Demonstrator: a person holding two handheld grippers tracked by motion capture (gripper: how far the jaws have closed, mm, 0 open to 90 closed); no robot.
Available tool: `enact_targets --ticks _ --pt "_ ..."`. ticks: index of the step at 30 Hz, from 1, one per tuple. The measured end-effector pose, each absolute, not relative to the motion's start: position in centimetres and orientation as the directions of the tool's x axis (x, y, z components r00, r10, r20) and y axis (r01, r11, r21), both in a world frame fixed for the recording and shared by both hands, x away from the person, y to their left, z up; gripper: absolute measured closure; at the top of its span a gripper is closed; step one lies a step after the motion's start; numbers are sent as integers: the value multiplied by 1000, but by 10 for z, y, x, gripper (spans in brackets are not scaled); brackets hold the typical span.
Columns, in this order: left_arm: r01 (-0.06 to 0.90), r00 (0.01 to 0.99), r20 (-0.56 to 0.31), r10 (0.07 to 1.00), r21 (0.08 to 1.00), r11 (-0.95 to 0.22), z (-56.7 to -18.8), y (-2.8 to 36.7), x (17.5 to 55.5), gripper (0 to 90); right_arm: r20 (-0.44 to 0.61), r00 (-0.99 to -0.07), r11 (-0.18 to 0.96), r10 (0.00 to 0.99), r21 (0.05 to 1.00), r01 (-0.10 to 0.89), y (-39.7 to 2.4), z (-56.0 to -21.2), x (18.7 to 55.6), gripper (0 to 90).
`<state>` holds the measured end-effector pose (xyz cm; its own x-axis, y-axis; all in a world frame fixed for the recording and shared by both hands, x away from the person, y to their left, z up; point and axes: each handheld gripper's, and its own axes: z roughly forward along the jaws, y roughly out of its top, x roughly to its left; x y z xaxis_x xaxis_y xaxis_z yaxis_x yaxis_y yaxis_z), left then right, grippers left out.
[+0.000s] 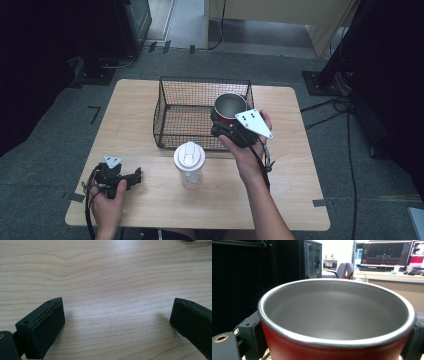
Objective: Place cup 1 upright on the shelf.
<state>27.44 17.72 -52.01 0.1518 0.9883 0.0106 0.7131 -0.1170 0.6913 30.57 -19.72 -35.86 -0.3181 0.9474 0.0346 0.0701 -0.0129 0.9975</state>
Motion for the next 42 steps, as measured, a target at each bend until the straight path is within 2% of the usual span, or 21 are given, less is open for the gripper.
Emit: enact_targets --ticks 28,42 --pt "713 152 11 988 691 -117 -520 177 274 4 72 -256 -41 964 991 125 -197 -391 368 73" --pt "713 152 11 988 691 -118 -520 177 274 4 85 -233 -68 969 995 79 -196 -405 390 73"
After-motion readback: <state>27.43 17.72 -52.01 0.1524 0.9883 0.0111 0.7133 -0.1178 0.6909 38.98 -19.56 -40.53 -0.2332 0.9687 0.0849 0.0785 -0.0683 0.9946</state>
